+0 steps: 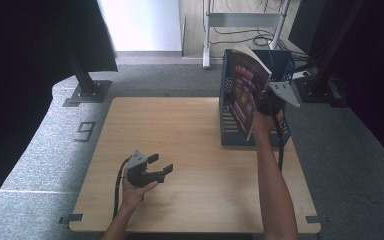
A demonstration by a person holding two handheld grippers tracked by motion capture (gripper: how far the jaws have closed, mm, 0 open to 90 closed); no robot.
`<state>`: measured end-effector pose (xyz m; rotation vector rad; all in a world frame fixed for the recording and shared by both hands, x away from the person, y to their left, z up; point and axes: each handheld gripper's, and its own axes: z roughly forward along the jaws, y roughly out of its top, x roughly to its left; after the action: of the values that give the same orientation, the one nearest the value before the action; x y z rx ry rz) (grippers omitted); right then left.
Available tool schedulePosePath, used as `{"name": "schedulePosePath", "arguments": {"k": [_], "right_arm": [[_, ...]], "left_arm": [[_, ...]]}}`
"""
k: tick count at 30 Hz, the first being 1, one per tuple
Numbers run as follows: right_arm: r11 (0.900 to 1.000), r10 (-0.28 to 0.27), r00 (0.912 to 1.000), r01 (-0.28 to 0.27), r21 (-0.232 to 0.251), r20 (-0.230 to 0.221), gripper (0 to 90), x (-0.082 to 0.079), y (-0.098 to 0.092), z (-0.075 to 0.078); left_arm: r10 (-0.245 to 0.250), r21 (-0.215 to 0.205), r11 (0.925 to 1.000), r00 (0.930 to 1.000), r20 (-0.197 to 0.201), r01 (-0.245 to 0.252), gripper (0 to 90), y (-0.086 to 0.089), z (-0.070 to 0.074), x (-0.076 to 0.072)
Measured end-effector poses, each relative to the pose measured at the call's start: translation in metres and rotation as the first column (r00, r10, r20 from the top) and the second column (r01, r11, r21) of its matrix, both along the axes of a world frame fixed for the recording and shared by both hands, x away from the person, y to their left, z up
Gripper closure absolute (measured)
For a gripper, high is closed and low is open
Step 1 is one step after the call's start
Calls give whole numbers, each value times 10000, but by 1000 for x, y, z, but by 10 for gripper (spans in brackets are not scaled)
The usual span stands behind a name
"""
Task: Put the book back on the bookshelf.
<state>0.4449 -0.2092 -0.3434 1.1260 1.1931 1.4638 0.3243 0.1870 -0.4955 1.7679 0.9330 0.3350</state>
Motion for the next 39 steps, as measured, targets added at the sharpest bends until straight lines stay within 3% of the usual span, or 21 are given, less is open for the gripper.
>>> {"name": "schedulePosePath", "arguments": {"k": [18,30,39], "right_arm": [[9998,-67,9998,64,164,185,811,15,4,-3],[9993,-354,9992,356,76,-185,811,33,11,-14],[9991,-410,9991,411,105,-55,811,44,18,-16]], "left_arm": [[7,45,10000,10000,-75,-6,215,-1,-2,1],[74,-89,9999,9999,-75,-74,215,4,-2,2],[120,-72,9999,9999,-111,-121,215,8,-3,4]]}}
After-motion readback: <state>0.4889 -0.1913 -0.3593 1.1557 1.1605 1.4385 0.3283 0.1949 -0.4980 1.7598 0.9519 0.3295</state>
